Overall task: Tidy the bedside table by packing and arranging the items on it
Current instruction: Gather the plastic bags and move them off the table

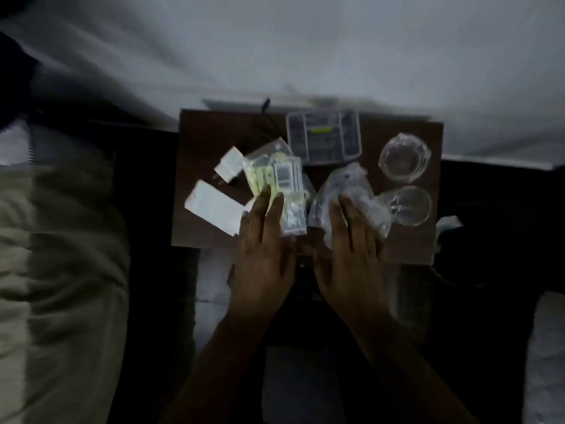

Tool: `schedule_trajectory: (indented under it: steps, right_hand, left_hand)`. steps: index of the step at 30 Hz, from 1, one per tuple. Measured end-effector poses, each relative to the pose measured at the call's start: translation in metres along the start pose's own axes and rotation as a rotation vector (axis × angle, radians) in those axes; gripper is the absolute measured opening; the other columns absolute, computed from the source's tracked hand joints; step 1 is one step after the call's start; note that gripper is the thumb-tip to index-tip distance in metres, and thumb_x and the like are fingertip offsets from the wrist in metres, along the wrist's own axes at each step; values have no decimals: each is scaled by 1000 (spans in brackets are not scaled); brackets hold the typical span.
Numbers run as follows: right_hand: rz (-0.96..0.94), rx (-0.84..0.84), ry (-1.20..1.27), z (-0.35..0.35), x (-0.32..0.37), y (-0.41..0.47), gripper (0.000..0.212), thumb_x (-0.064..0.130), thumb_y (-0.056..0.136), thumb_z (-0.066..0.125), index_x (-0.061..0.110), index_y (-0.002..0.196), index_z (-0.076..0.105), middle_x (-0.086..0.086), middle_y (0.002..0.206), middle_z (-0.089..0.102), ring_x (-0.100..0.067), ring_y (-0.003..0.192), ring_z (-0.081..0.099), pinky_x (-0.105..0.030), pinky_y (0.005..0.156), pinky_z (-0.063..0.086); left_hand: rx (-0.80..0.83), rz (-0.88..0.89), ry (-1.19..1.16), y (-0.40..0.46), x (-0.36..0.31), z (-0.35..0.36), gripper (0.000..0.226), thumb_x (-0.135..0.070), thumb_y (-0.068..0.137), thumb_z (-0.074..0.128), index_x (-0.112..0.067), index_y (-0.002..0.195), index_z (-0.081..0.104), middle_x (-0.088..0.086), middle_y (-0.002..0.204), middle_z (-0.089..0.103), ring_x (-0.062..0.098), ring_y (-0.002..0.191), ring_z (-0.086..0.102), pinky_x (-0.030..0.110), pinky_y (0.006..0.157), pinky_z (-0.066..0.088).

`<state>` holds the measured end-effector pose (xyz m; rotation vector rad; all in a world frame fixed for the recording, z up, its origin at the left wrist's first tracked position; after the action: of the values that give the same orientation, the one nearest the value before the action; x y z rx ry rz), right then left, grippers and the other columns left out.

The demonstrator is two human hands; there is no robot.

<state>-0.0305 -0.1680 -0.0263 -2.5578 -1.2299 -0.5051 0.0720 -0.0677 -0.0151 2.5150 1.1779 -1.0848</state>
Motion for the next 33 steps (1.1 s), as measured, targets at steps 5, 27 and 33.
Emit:
schedule_trajectory:
  steps: [5,27,33]
  right_hand:
    - [-60,-163,-24,29,-17,-9,59,47,104,45,13,152,38,-13,159,43,-25,145,38,-34,118,22]
    - [-217,-452,-39,66,-57,-24,72,54,93,63,17,149,38,-4,146,40,-24,132,41,-49,101,33]
    - [-123,-343,-111,65,-60,-39,107,64,73,74,20,157,24,-11,154,37,-25,139,30,-53,104,32]
  left_hand:
    - [-50,10,-43,-4,24,44,68,-1,92,63,-8,155,37,11,166,29,28,154,29,59,114,38]
    - [-310,266,53,-9,62,92,40,-13,95,61,-7,135,61,15,150,48,30,139,48,55,103,46]
    - [-420,303,-30,-38,50,67,36,-24,98,57,-15,133,61,5,145,53,25,134,53,53,94,53]
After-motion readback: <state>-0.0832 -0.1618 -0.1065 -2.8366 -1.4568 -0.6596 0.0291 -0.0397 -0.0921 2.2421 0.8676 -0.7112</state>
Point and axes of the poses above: each hand's wrist, its own y-axis towards the middle knuckle, its own z-axis out of the palm, x = y × z, the point moved 10 cm from there along y, towards the middle knuckle
